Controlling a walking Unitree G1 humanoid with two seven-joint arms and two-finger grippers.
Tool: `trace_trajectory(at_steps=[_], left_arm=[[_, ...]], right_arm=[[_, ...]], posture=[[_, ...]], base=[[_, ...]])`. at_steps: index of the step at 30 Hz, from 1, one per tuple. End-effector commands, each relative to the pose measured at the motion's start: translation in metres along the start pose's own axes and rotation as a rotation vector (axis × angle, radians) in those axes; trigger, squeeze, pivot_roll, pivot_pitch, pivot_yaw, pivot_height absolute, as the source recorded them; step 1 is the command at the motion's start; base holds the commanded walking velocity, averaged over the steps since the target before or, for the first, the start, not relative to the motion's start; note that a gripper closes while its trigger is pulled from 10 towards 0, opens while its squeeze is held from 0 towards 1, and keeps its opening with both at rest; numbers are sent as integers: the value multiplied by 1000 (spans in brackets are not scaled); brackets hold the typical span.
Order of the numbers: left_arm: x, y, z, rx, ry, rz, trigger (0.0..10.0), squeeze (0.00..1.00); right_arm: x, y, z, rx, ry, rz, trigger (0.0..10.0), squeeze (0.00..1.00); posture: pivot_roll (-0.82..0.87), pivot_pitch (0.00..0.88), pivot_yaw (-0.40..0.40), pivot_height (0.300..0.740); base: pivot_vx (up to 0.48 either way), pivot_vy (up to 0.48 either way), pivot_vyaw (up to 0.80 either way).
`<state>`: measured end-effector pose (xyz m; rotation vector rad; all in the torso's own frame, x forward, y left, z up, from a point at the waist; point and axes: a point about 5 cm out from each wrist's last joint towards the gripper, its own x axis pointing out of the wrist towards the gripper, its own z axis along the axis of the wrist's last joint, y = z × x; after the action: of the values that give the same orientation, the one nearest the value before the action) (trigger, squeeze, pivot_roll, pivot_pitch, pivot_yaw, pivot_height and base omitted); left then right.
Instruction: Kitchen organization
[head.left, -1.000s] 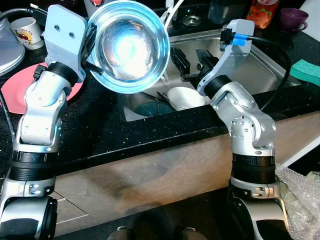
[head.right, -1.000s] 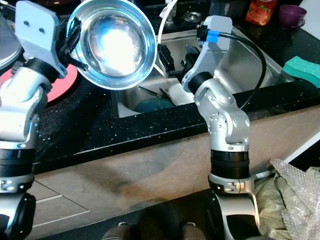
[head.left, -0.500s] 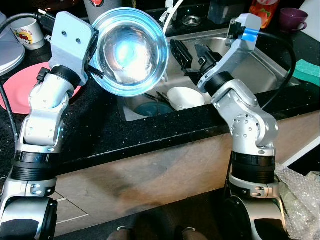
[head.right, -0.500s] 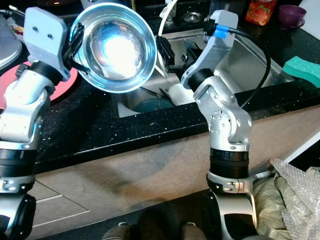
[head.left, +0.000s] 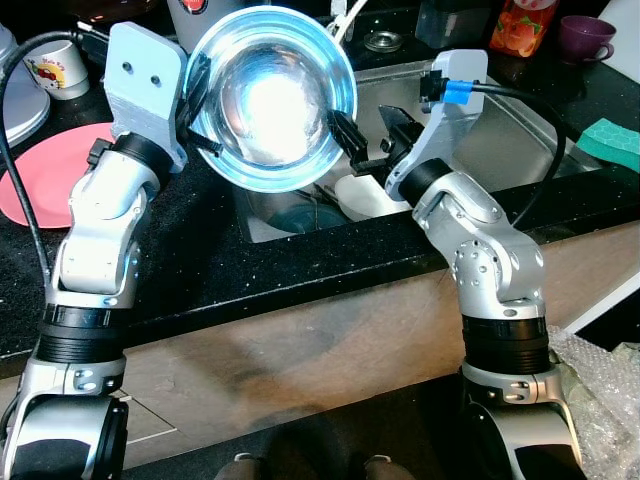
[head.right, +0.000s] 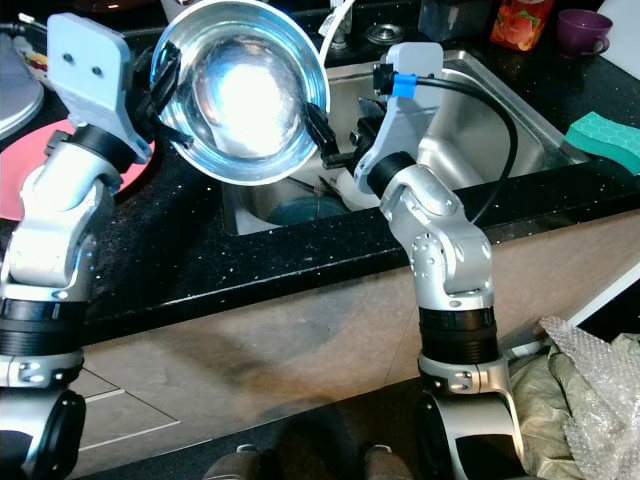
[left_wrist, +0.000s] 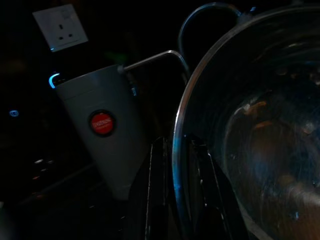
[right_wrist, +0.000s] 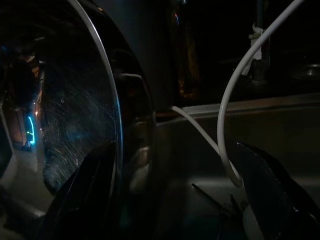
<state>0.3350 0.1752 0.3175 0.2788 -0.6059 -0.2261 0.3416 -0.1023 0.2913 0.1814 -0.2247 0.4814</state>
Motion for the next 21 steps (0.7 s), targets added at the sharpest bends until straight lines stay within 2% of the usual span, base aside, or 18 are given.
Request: trace_trajectory(at_steps=[1, 2, 3, 4, 5, 6, 21], left_arm=[[-1, 1, 10, -28, -66, -8, 0, 0], [-1, 0, 10, -42, -70, -16, 0, 0], [-1, -4, 11, -48, -68, -46, 0, 0], [-1, -4, 11, -48, -68, -46, 0, 0], [-1, -6, 11, -49, -64, -67, 0, 0], [-1, -7, 11, -47, -61, -79, 0, 0], [-1, -7, 7, -20, -34, -85, 0, 0]], right_arm=[[1, -1, -2, -5, 5, -7, 10000, 0], [1, -1, -2, -6, 5, -8, 10000, 0], [1, -1, -2, -2, 2, -7, 8431, 0], [1, -1, -2, -2, 2, -7, 8431, 0], [1, -1, -2, 1, 0, -6, 1804, 0], [1, -1, -2, 7, -5, -2, 0, 0], [1, -2, 1, 13, -26, 7, 0, 0]], posture=[[41, 118, 28, 740], [41, 118, 28, 740], [43, 119, 28, 740], [43, 119, 28, 740], [43, 119, 28, 740], [42, 119, 31, 740], [41, 121, 31, 740]], base=[[0, 0, 0], [0, 0, 0], [0, 0, 0], [0, 0, 0], [0, 0, 0], [0, 0, 0], [0, 0, 0]])
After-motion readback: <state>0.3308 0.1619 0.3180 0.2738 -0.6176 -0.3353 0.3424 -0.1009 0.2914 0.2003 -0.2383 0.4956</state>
